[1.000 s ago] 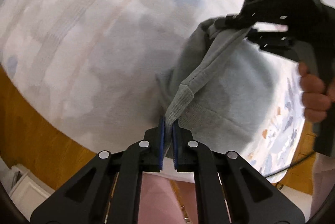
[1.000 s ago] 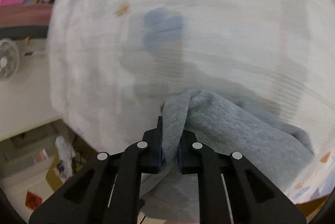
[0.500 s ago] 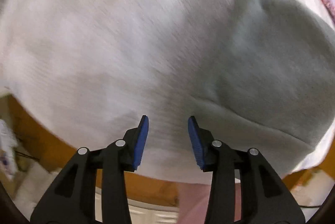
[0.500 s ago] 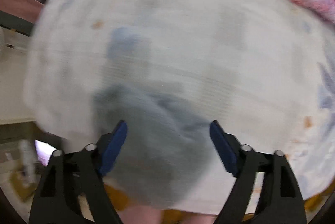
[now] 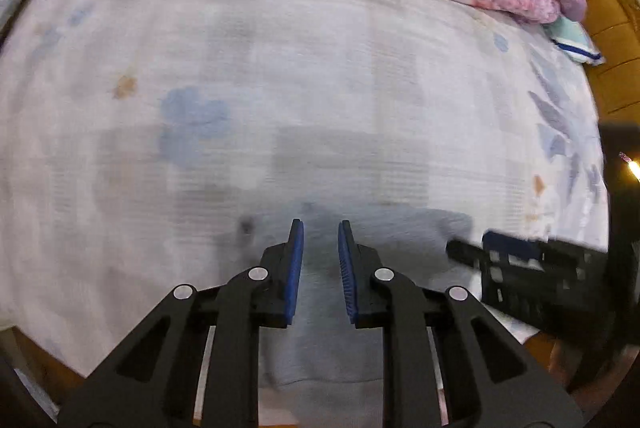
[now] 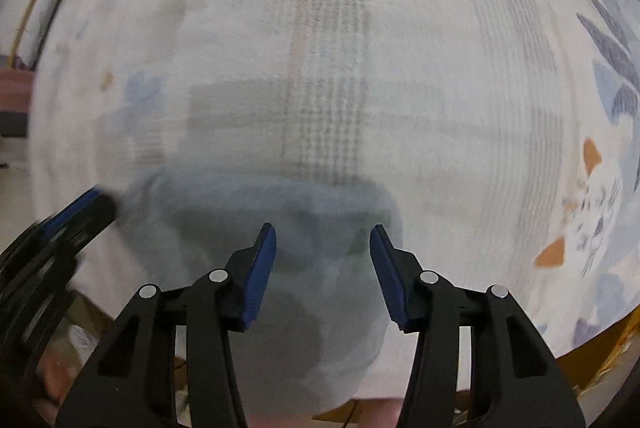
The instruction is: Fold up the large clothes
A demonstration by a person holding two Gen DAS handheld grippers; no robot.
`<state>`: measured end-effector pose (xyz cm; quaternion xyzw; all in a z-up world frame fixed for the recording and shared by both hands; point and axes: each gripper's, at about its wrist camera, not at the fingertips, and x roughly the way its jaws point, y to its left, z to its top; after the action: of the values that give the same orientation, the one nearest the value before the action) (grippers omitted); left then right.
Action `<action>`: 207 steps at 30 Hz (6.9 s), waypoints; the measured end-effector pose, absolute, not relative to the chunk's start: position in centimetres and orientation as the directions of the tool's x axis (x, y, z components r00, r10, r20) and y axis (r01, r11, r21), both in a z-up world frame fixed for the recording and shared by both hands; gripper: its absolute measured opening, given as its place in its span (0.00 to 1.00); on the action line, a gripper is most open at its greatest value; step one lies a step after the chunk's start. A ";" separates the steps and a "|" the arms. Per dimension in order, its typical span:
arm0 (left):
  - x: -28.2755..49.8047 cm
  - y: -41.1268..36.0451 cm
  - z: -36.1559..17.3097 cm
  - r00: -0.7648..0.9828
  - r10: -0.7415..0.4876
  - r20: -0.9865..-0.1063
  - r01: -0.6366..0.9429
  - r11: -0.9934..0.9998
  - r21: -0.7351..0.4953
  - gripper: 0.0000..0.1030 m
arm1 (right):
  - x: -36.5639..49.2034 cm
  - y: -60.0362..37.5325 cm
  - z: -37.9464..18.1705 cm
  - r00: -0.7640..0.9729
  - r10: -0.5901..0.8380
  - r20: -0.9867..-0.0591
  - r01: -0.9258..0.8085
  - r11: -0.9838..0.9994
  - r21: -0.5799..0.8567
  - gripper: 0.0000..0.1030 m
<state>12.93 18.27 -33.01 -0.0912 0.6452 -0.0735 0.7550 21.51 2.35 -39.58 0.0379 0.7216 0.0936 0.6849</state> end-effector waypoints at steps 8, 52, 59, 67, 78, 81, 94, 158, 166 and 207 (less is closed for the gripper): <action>14.2 17.8 -43.8 0.025 -0.115 -0.993 -0.002 0.993 -0.115 0.07 | 21.2 5.1 -45.7 -0.083 0.078 -0.994 -0.118 0.989 0.087 0.63; 10.1 27.7 -47.8 0.004 -0.599 -0.800 0.003 0.800 -0.599 0.93 | 17.0 -5.6 -47.8 -0.144 0.700 -0.700 -0.049 0.701 0.711 0.94; 6.3 28.0 -49.5 -0.101 -0.890 -0.445 -0.118 0.455 -0.883 0.95 | 14.0 -4.2 -49.5 -0.237 0.833 -0.500 0.118 0.535 0.837 0.94; 6.6 27.2 -49.6 0.009 -0.885 -0.466 -0.243 0.450 -0.859 0.75 | 13.9 -6.1 -49.8 -0.151 0.863 -0.482 0.266 0.505 0.821 0.86; 8.2 26.5 -32.7 0.113 -0.747 -0.656 -0.135 0.642 -0.754 0.54 | 16.6 -8.4 -34.8 -0.068 0.851 -0.521 0.179 0.524 0.833 0.67; 8.4 25.8 -26.4 0.150 -0.724 -0.673 -0.083 0.669 -0.739 0.54 | 17.2 -10.3 -28.2 -0.024 0.860 -0.510 0.137 0.509 0.850 0.67; 5.0 14.0 -6.1 0.368 -0.652 -0.662 0.172 0.748 -0.641 0.53 | 14.7 -16.8 -9.3 0.147 0.830 -0.538 -0.075 0.552 0.831 0.67; 28.6 -56.7 -44.4 0.013 -0.208 -0.978 0.175 0.963 -0.202 0.63 | 28.0 -80.2 -38.5 0.018 0.095 -0.995 0.364 0.927 0.095 0.80; 29.2 -59.0 -43.4 0.107 -0.304 -0.947 0.333 0.908 -0.254 0.58 | 25.4 -79.7 -38.3 0.162 0.230 -0.960 0.319 0.908 0.271 0.17; 6.0 -17.3 -6.9 0.400 -0.413 -0.818 0.654 0.754 -0.060 0.90 | 0.1 -33.1 -5.5 0.488 -0.183 -0.854 0.560 0.816 0.145 0.92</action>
<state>6.00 -17.32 -6.92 0.1367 0.4422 -0.3231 0.8255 0.07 -33.08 -5.54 0.2074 0.4550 -0.2219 0.8371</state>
